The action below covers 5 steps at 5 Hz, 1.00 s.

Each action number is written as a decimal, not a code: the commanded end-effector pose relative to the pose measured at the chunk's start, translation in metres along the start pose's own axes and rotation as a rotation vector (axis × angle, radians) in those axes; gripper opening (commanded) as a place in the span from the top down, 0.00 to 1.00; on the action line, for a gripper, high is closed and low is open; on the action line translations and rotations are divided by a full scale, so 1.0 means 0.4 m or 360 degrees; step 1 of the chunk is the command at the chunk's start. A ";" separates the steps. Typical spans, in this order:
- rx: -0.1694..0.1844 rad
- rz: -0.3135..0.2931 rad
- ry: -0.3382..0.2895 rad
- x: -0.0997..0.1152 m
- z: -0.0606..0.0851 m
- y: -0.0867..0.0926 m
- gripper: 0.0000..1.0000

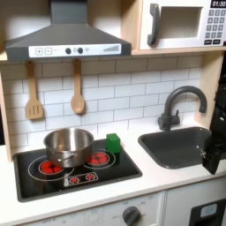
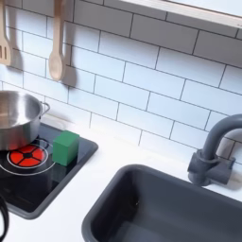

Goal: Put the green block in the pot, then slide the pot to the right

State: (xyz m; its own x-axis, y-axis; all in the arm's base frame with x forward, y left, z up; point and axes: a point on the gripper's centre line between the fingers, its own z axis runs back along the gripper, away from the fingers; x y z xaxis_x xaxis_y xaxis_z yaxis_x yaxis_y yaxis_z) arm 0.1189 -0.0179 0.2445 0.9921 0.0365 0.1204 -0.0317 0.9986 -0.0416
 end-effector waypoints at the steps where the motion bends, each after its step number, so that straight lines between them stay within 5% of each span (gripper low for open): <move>1: -0.0003 -0.0003 0.0000 0.000 0.000 -0.001 0.00; 5: 0.0092 0.0080 0.0007 0.138 -0.039 0.045 0.00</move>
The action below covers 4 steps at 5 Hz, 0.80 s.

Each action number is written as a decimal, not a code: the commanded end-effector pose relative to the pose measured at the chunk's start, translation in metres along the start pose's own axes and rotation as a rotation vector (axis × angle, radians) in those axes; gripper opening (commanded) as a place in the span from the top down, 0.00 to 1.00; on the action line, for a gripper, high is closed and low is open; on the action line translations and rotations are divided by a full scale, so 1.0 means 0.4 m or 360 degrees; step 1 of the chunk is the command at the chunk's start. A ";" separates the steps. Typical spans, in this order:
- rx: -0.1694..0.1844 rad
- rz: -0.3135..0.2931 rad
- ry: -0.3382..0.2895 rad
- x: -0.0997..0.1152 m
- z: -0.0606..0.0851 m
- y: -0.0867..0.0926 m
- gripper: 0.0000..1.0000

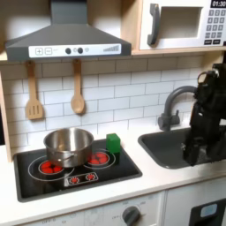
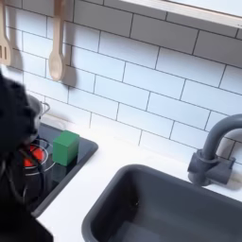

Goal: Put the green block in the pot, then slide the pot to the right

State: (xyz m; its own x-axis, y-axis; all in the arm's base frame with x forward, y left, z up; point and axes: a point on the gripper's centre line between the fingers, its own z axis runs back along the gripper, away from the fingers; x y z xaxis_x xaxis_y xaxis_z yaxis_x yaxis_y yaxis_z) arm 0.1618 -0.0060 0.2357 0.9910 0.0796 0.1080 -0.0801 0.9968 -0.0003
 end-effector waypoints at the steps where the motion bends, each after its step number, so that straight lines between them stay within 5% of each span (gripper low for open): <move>1: 0.0024 0.0009 -0.0040 0.070 -0.003 0.037 0.00; 4: 0.0029 0.0081 -0.0065 0.176 0.003 0.107 0.00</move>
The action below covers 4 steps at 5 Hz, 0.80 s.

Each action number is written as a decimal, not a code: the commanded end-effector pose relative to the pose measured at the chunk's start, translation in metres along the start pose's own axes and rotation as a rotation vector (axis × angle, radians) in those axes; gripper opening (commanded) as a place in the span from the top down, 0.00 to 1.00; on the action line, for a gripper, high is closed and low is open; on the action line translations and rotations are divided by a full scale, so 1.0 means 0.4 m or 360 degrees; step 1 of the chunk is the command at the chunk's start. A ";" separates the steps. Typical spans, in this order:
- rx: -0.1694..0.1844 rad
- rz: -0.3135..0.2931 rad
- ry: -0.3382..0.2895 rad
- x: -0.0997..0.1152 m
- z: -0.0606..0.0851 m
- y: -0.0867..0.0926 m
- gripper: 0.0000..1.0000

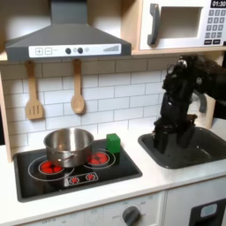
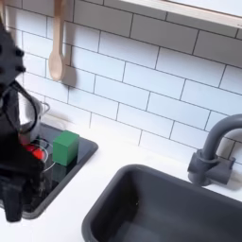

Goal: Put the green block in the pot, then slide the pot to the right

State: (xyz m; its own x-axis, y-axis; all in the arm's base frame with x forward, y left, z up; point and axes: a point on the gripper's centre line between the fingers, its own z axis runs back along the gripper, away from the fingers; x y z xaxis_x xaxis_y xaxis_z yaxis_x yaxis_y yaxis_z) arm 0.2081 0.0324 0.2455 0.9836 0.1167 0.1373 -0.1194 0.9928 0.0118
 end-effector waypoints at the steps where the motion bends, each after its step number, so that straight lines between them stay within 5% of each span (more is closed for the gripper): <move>1: 0.0012 0.0019 -0.0033 0.100 -0.022 0.026 0.00; 4: 0.0009 0.0013 -0.0064 0.203 -0.047 0.031 0.00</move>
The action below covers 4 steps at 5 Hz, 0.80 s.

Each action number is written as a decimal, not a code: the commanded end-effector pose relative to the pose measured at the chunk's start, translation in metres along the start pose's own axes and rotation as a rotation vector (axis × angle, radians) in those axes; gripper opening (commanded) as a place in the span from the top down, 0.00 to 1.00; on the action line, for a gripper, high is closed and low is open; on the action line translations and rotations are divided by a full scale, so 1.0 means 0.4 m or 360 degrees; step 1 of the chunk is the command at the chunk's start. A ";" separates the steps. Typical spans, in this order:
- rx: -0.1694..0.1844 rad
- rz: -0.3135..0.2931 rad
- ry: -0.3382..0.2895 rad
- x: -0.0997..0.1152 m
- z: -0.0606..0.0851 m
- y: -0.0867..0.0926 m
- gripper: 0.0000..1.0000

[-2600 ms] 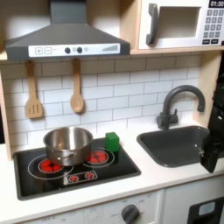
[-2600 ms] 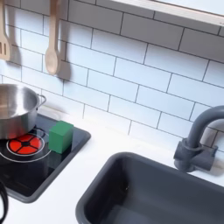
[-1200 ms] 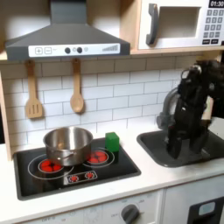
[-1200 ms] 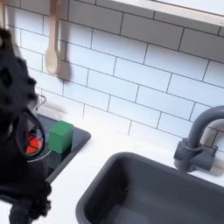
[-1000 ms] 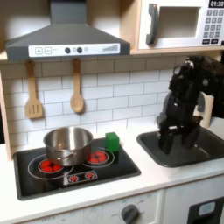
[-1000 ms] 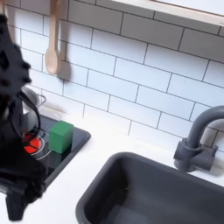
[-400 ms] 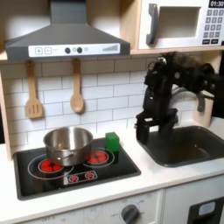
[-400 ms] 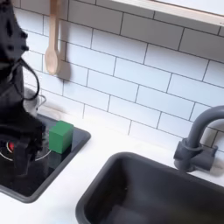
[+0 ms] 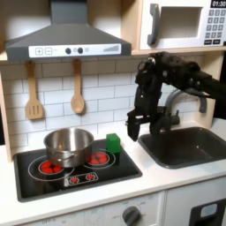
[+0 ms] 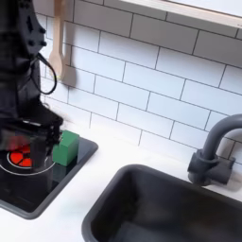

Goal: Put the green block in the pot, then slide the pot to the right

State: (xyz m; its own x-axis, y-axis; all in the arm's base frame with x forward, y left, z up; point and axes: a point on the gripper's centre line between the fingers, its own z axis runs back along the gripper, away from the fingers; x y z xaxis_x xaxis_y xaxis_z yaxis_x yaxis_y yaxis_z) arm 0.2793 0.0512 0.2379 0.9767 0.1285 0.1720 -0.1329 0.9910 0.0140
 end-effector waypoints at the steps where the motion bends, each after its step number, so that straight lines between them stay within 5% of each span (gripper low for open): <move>1: -0.0011 -0.0074 -0.0019 0.061 -0.016 0.023 0.00; 3: -0.0041 -0.0068 0.0002 0.085 -0.040 0.051 0.00; 4: -0.0042 -0.0061 -0.0006 0.098 -0.038 0.025 0.00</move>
State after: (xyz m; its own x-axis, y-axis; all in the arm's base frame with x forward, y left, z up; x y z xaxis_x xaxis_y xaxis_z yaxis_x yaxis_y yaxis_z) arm 0.3174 0.0750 0.2300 0.9772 0.1132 0.1794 -0.1138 0.9935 -0.0070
